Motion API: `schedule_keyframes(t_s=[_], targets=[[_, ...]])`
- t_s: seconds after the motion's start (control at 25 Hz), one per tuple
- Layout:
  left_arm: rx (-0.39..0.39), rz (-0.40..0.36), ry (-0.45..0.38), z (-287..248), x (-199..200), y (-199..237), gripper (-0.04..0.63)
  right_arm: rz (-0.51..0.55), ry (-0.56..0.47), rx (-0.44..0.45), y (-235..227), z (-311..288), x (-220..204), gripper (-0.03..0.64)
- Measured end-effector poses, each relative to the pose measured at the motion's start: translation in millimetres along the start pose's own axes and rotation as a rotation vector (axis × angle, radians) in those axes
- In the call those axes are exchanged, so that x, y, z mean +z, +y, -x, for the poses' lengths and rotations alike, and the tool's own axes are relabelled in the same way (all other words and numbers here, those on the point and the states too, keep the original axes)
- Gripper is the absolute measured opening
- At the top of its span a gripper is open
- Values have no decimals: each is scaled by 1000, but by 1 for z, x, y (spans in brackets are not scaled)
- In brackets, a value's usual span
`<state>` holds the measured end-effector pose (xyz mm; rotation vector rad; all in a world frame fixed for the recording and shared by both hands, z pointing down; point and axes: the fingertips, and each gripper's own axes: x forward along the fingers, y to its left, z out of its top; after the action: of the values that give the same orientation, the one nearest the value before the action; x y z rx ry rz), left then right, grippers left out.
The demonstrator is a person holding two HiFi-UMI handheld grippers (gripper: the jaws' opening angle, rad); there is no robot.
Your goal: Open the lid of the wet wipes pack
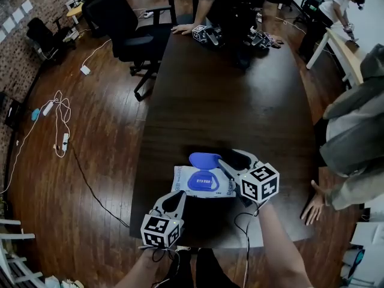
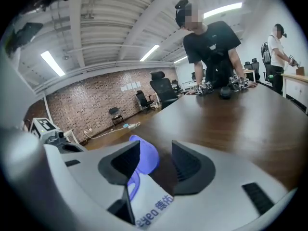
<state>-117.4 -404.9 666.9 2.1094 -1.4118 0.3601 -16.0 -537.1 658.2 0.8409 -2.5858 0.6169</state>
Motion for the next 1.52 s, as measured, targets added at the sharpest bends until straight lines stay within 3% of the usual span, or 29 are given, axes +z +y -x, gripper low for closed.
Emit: schedule_keyframes(t_s=[0.2, 0.48, 0.68, 0.92, 1.52], targets=[[-7, -18, -93, 34, 35, -13, 0, -33, -164, 4, 45, 66, 32, 212], [-62, -92, -258, 96, 104, -50, 0, 9, -314, -50, 121, 162, 66, 212], [-122, -161, -355, 160, 138, -89, 0, 31, -374, -128, 173, 225, 62, 123], [-186, -186, -402, 201, 140, -110, 0, -6, -437, -186, 207, 264, 51, 8], [-275, -196, -415, 254, 104, -106, 0, 42, -455, -286, 280, 295, 32, 8]])
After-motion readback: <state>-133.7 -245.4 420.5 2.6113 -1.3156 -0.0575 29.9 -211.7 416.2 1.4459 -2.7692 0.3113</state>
